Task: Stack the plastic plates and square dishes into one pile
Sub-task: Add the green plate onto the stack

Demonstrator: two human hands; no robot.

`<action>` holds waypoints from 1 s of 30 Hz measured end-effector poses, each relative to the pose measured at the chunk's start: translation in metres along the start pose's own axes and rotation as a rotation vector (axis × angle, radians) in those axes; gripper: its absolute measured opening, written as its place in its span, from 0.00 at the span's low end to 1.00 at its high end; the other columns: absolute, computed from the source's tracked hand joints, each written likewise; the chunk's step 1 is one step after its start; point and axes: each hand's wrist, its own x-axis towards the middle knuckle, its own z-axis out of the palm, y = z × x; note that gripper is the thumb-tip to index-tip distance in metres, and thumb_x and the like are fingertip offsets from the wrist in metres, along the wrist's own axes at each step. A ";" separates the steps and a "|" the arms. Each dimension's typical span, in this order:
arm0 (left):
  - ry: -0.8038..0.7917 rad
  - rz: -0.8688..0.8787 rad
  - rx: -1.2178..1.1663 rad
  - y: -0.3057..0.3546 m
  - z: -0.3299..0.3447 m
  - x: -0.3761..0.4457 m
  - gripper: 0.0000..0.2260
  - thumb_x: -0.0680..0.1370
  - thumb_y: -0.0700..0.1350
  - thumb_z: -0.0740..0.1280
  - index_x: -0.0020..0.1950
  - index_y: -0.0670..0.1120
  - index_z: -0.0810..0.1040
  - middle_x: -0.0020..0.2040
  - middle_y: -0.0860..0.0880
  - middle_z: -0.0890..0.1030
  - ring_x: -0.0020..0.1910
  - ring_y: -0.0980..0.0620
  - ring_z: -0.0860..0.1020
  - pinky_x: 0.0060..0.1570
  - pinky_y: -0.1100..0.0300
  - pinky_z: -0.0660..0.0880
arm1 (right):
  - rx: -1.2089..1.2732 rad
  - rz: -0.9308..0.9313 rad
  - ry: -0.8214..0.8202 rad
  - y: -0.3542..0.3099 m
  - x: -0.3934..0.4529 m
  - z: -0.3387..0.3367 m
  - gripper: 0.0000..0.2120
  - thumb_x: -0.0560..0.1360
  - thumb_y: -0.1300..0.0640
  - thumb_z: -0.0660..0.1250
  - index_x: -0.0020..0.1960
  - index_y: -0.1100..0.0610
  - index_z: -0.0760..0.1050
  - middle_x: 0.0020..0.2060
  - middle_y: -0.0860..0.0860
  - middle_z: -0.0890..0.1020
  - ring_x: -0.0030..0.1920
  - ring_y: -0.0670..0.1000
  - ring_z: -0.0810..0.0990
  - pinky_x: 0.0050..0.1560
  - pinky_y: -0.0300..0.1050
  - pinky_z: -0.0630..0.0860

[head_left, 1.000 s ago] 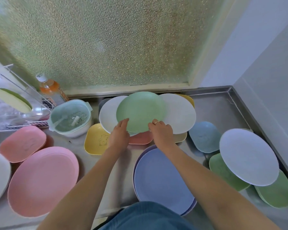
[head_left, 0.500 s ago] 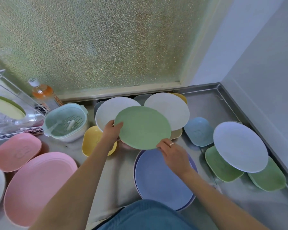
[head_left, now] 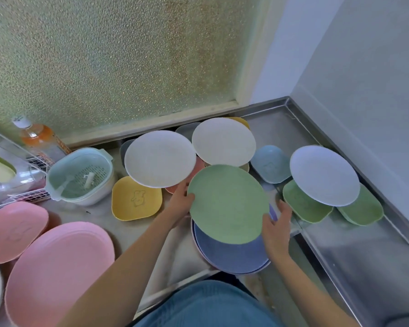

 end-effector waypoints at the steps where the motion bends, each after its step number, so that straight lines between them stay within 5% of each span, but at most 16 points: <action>1: -0.029 -0.011 0.024 -0.002 0.003 -0.002 0.19 0.76 0.36 0.54 0.63 0.52 0.66 0.54 0.49 0.76 0.46 0.51 0.78 0.31 0.59 0.77 | -0.059 0.044 0.000 0.004 0.003 -0.002 0.25 0.77 0.65 0.59 0.73 0.57 0.60 0.59 0.44 0.77 0.47 0.51 0.77 0.45 0.35 0.73; 5: 0.026 0.059 0.257 -0.010 0.011 -0.004 0.09 0.78 0.40 0.57 0.56 0.47 0.70 0.52 0.47 0.77 0.45 0.51 0.76 0.39 0.56 0.76 | -0.270 0.034 -0.084 0.014 0.002 -0.007 0.22 0.77 0.66 0.57 0.70 0.56 0.67 0.61 0.55 0.78 0.57 0.55 0.76 0.54 0.47 0.72; 10: -0.018 0.100 0.519 -0.016 0.010 -0.008 0.11 0.79 0.41 0.58 0.61 0.43 0.70 0.50 0.40 0.78 0.48 0.39 0.79 0.48 0.43 0.79 | -0.552 0.010 -0.075 0.020 0.002 -0.016 0.17 0.79 0.60 0.55 0.66 0.51 0.67 0.49 0.55 0.82 0.42 0.57 0.79 0.39 0.47 0.73; 17: -0.131 0.154 0.868 -0.018 0.004 -0.003 0.14 0.76 0.42 0.62 0.61 0.43 0.68 0.51 0.38 0.80 0.49 0.39 0.78 0.47 0.50 0.76 | -0.849 -0.051 -0.098 0.019 0.008 -0.017 0.18 0.79 0.60 0.53 0.67 0.50 0.63 0.48 0.53 0.79 0.39 0.56 0.77 0.35 0.45 0.70; 24: -0.200 0.135 0.899 -0.019 0.002 0.001 0.23 0.68 0.42 0.67 0.63 0.51 0.71 0.57 0.48 0.80 0.54 0.45 0.77 0.56 0.49 0.75 | -1.087 -0.097 -0.182 0.022 0.014 -0.023 0.21 0.77 0.58 0.53 0.69 0.50 0.60 0.42 0.51 0.77 0.32 0.53 0.72 0.26 0.39 0.59; 30: -0.232 0.133 0.940 -0.015 0.005 0.001 0.22 0.69 0.41 0.66 0.62 0.49 0.70 0.57 0.46 0.79 0.55 0.44 0.77 0.54 0.50 0.74 | -1.098 -0.139 -0.216 0.027 0.017 -0.024 0.23 0.77 0.58 0.53 0.72 0.51 0.57 0.49 0.53 0.78 0.34 0.51 0.72 0.29 0.41 0.65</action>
